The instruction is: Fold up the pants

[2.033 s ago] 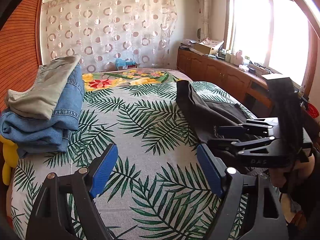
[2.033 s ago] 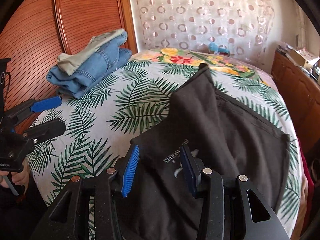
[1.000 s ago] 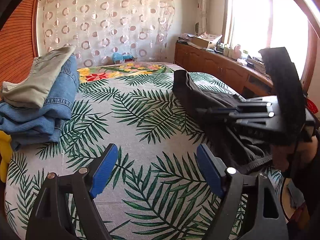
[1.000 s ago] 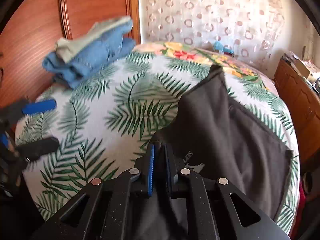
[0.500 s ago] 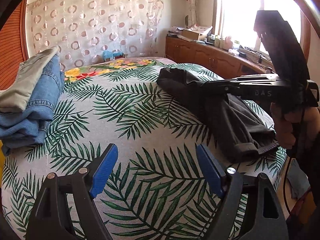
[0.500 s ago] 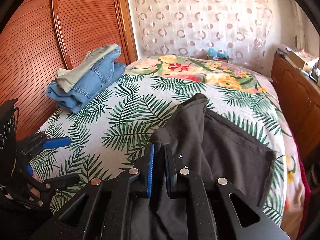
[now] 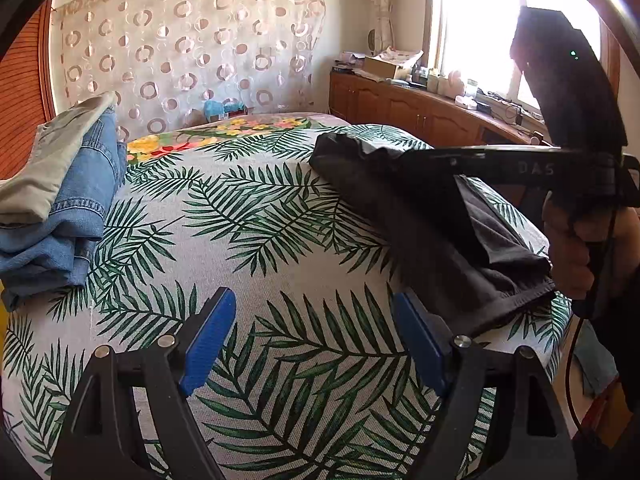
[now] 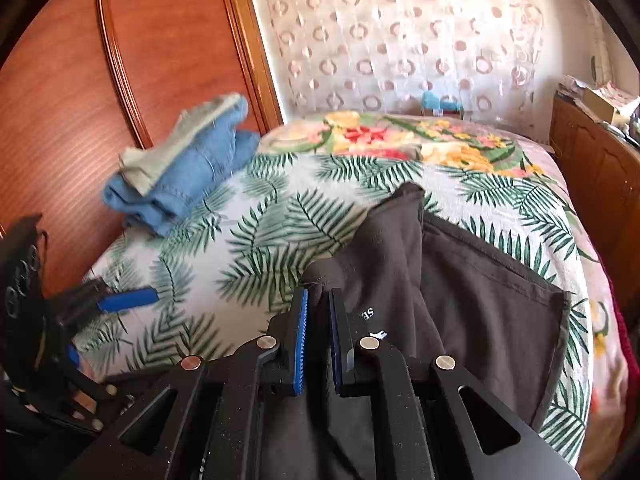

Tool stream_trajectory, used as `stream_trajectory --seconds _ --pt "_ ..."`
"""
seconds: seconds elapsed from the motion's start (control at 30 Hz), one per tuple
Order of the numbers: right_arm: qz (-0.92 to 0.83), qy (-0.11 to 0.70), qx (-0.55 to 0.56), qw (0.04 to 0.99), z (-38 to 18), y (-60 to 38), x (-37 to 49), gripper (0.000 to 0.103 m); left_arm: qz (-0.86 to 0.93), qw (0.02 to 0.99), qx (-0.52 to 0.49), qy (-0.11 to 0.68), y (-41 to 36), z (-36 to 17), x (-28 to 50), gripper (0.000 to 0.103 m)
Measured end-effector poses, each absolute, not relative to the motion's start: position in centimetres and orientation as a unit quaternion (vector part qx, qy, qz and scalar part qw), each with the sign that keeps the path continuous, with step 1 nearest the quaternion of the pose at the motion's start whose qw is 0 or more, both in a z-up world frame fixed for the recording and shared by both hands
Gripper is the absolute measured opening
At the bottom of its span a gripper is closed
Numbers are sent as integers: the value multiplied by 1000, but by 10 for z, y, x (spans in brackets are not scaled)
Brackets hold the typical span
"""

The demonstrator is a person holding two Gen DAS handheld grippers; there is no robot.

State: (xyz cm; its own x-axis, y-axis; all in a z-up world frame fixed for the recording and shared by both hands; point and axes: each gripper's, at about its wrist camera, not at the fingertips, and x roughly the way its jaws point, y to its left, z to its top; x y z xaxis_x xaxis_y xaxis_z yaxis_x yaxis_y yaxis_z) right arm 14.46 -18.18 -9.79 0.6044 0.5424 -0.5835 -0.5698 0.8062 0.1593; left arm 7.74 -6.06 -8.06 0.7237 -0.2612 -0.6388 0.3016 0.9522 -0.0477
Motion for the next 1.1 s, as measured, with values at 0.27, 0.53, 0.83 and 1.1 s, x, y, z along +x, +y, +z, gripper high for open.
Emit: stream_trajectory --seconds 0.27,0.53,0.83,1.1 --pt "303 298 -32 904 -93 -181 136 7 -156 927 32 341 -64 -82 76 82" --pt "241 296 -60 922 -87 -207 150 7 -175 919 42 352 -77 -87 88 82" --pt "164 330 -52 928 -102 -249 183 7 -194 901 56 384 -92 -101 101 82" --pt "124 355 -77 923 -110 -255 216 7 -193 899 60 389 -94 -103 102 82"
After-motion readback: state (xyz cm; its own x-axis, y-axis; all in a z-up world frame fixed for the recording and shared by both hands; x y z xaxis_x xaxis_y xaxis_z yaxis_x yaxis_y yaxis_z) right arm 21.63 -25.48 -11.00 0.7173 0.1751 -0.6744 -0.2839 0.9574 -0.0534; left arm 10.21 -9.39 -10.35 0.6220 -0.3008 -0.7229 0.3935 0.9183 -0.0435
